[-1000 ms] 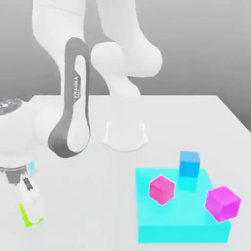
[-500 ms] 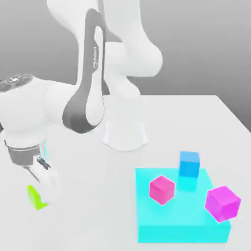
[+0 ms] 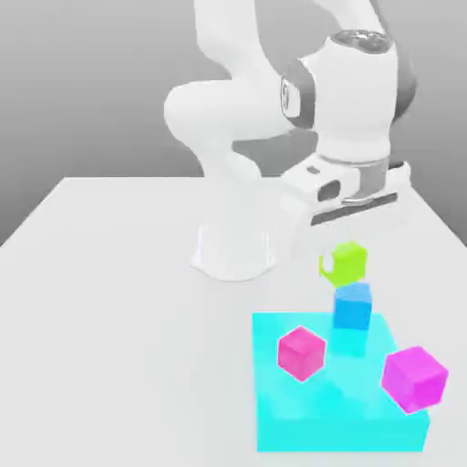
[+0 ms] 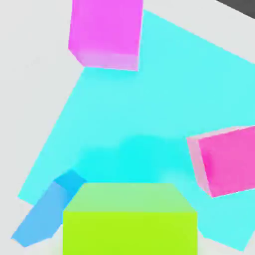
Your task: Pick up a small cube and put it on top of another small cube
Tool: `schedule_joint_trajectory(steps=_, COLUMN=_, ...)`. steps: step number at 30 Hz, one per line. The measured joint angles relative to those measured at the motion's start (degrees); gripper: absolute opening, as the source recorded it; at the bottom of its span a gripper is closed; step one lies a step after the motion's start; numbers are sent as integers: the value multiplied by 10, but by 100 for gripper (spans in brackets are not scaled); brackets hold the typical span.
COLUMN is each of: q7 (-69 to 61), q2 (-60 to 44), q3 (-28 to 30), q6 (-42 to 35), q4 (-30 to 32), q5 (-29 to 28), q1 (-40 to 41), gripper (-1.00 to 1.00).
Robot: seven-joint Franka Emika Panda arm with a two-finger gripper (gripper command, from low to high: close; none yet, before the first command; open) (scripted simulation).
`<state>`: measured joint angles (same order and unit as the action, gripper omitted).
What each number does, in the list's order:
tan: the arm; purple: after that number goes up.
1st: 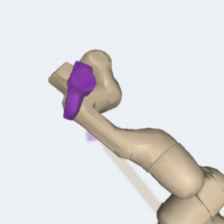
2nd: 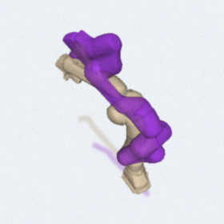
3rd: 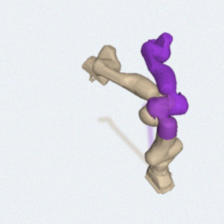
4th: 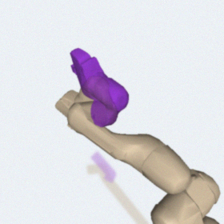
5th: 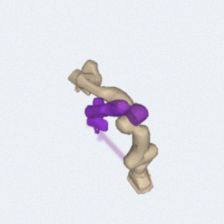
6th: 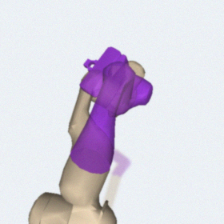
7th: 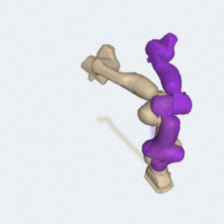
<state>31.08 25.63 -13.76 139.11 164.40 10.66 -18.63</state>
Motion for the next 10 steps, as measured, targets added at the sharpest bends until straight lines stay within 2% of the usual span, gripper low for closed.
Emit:
schedule_joint_trajectory(steps=2, q7=-14, q2=-3, q3=-14, q6=17, q4=14, q5=0, q1=-18, gripper=-100)
schedule_joint_trajectory(steps=7, q7=-11, q2=-93, q3=-33, q6=127, q4=35, q5=-6, q1=-13, gripper=-100)
schedule_joint_trajectory(steps=8, q7=-10, q2=-103, q3=-34, q6=139, q4=36, q5=-8, q1=-13, gripper=100)
schedule_joint_trajectory(steps=10, q7=-10, q2=-103, q3=-34, q6=139, q4=36, q5=-8, q1=-13, gripper=100)
